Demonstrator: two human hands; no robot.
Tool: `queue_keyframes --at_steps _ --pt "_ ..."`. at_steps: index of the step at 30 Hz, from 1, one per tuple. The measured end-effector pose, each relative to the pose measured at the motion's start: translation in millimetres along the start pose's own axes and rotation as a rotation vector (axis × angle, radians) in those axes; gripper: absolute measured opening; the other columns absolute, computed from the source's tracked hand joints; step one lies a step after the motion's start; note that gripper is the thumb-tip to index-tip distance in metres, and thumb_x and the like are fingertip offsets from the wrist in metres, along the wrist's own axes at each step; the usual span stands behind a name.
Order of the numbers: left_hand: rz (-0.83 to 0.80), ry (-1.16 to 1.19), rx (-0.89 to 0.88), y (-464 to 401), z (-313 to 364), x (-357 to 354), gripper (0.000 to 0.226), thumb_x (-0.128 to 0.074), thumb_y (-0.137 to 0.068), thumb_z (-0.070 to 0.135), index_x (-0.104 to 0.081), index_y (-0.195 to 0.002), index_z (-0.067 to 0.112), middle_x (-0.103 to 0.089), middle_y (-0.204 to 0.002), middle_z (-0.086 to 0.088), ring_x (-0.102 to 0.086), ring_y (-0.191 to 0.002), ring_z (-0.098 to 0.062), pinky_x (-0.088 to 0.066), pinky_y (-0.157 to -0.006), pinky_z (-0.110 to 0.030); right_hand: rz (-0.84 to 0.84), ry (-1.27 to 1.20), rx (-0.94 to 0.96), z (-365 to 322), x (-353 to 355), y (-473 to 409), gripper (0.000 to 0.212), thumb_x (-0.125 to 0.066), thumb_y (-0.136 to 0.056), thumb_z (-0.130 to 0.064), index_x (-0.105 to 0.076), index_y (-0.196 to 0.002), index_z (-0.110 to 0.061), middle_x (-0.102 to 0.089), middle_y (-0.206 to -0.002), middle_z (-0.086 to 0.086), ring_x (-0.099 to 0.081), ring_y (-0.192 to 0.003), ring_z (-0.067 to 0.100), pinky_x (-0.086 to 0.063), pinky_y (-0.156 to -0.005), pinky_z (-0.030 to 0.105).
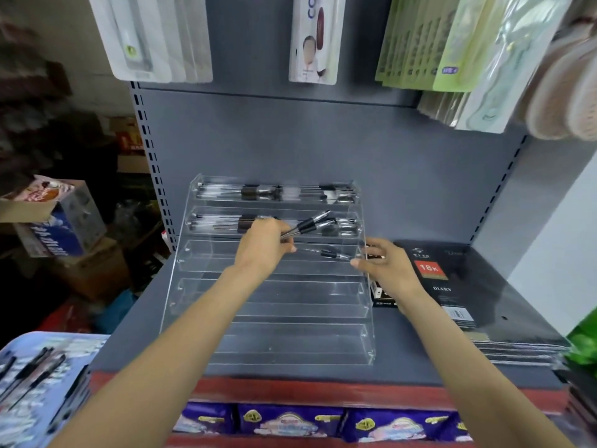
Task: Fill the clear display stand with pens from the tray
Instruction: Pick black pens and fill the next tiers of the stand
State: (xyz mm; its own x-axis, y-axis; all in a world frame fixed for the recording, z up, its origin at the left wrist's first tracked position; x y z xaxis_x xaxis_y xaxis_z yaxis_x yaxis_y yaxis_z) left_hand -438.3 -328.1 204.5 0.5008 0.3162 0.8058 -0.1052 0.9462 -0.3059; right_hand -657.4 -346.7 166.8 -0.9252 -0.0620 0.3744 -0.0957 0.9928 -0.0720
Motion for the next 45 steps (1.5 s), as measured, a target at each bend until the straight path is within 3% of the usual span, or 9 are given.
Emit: queue_keyframes --at_steps 6,11,15,20,27,30,33,36,45 --pt "0.020 0.064 -0.026 1 -3 -8 0.006 -0.072 -0.079 0.013 -0.066 -0.079 0.011 -0.048 -0.077 0.006 -0.053 -0.073 -0.016 -0.044 -0.069 -0.028 0.004 -0.007 -0.003 1 0 -1 0.055 -0.071 -0.081 -0.014 -0.048 -0.131 -0.014 -0.059 -0.121 0.007 -0.062 -0.101 0.024 -0.051 -0.087 0.036" --pt "0.140 0.105 -0.040 11 -8 3 0.015 -0.060 -0.090 0.025 -0.058 -0.080 0.014 -0.052 -0.063 0.004 -0.049 -0.058 -0.016 -0.037 -0.052 -0.026 0.008 -0.017 -0.003 2 0 -1 0.055 -0.071 -0.081 -0.013 -0.048 -0.131 -0.014 -0.059 -0.122 0.007 -0.062 -0.101 0.024 -0.050 -0.083 0.033" --pt "0.129 -0.107 -0.081 21 -14 10 0.025 -0.041 -0.098 0.036 -0.053 -0.100 0.014 -0.067 -0.080 -0.006 -0.061 -0.072 -0.031 -0.050 -0.063 -0.038 0.008 -0.006 -0.007 4 0 -3 0.057 -0.071 -0.081 -0.014 -0.046 -0.133 -0.014 -0.059 -0.123 0.007 -0.062 -0.102 0.023 -0.051 -0.084 0.034" --pt "0.064 -0.340 -0.108 22 -6 3 0.026 -0.033 -0.100 0.035 -0.049 -0.110 0.017 -0.065 -0.086 -0.012 -0.059 -0.078 -0.036 -0.040 -0.059 -0.035 0.002 -0.005 -0.015 5 0 -2 0.059 -0.071 -0.081 -0.016 -0.045 -0.134 -0.014 -0.058 -0.125 0.006 -0.062 -0.104 0.024 -0.052 -0.086 0.036" --pt "0.051 -0.351 -0.100 19 0 2 0.026 -0.037 -0.100 0.034 -0.052 -0.108 0.015 -0.066 -0.092 -0.012 -0.060 -0.082 -0.036 -0.039 -0.061 -0.034 -0.005 -0.003 -0.005 3 1 -1 0.058 -0.070 -0.082 -0.015 -0.044 -0.134 -0.012 -0.058 -0.125 0.007 -0.061 -0.103 0.023 -0.050 -0.079 0.031" --pt "0.101 -0.351 -0.153 21 1 6 0.033 -0.039 -0.096 0.045 -0.050 -0.107 0.015 -0.064 -0.099 -0.003 -0.061 -0.085 -0.030 -0.042 -0.063 -0.033 -0.007 -0.001 -0.003 4 1 -2 0.058 -0.070 -0.082 -0.015 -0.044 -0.134 -0.012 -0.057 -0.126 0.007 -0.061 -0.103 0.023 -0.049 -0.077 0.030" --pt "-0.004 -0.207 -0.208 21 6 -3 0.032 -0.038 -0.095 0.047 -0.044 -0.111 0.021 -0.059 -0.097 0.006 -0.060 -0.088 -0.022 -0.043 -0.066 -0.032 -0.010 0.005 -0.002 4 2 -2 0.059 -0.070 -0.082 -0.016 -0.044 -0.134 -0.012 -0.057 -0.126 0.008 -0.061 -0.103 0.024 -0.049 -0.078 0.030" --pt "-0.092 -0.127 -0.261 18 16 -12 0.025 -0.041 -0.096 0.041 -0.053 -0.110 0.024 -0.053 -0.099 0.012 -0.056 -0.094 -0.014 -0.043 -0.072 -0.031 -0.011 0.013 -0.005 4 1 -3 0.059 -0.070 -0.082 -0.016 -0.045 -0.135 -0.012 -0.057 -0.126 0.007 -0.061 -0.103 0.023 -0.050 -0.075 0.028" --pt "-0.148 -0.156 -0.252 0 27 -25 0.025 -0.044 -0.098 0.032 -0.064 -0.105 0.018 -0.067 -0.103 0.001 -0.061 -0.095 -0.020 -0.047 -0.077 -0.032 0.002 0.000 -0.013 8 2 -3 0.058 -0.071 -0.082 -0.018 -0.045 -0.134 -0.011 -0.058 -0.125 0.006 -0.062 -0.101 0.025 -0.048 -0.072 0.029"
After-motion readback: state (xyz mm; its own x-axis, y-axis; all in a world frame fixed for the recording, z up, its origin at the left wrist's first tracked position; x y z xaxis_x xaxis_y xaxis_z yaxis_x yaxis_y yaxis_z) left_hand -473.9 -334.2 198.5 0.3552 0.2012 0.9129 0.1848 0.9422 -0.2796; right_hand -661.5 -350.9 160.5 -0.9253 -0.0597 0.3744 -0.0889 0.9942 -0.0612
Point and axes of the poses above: each hand's wrist, its own y-axis away from the middle knuckle, its own x-axis out of the back of the hand, z = x × y, the point moved 7 cm from there along -y, towards the middle knuckle
